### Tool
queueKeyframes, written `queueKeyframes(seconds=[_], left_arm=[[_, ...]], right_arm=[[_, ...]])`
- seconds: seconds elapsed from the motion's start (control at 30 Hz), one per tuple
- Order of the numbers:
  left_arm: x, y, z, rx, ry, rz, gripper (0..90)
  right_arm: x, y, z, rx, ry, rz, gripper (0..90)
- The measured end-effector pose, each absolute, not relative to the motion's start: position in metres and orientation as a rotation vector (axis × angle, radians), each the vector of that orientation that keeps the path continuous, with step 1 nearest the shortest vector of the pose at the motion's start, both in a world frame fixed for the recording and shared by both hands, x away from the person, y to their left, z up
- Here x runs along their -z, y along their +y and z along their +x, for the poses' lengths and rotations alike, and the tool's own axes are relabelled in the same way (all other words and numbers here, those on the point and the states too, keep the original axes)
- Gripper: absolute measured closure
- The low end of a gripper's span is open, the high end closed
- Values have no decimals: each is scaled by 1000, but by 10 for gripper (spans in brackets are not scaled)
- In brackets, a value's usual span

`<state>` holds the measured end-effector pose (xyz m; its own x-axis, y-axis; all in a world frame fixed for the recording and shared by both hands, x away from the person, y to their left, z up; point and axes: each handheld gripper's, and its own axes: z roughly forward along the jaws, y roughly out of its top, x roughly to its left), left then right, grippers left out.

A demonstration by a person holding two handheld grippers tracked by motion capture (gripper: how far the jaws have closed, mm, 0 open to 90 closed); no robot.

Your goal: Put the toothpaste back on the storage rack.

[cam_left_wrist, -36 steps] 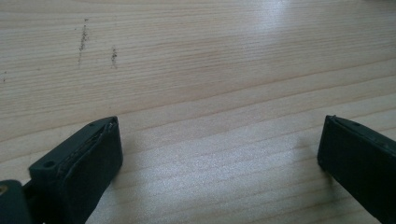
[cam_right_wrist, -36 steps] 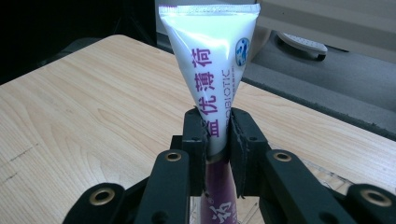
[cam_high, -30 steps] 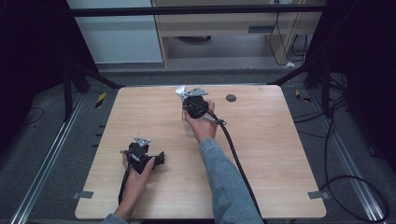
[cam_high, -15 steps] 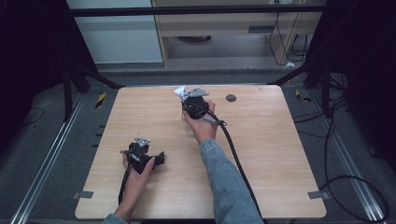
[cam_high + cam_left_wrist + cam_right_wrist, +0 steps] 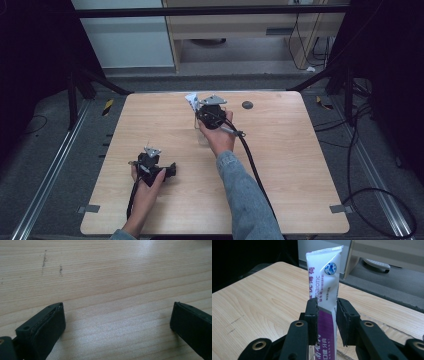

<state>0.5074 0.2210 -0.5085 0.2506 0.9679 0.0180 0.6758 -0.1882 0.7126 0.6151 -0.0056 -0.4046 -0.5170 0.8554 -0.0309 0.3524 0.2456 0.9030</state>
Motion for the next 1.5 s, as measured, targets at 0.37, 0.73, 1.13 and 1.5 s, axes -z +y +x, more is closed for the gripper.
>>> queueKeyframes(seconds=[0.37,0.73,1.13,1.5], left_arm=[[509,221,507,-642,1487,1942,0],[508,221,508,-645,1485,1944,0],[508,221,508,-645,1485,1944,0],[509,221,508,-643,1487,1941,0]], right_arm=[[397,-13,608,-1224,2013,1099,681],[384,-22,598,-1233,2051,1094,612],[383,-25,599,-1241,2075,1110,509],[383,-23,604,-1264,2081,1139,362]])
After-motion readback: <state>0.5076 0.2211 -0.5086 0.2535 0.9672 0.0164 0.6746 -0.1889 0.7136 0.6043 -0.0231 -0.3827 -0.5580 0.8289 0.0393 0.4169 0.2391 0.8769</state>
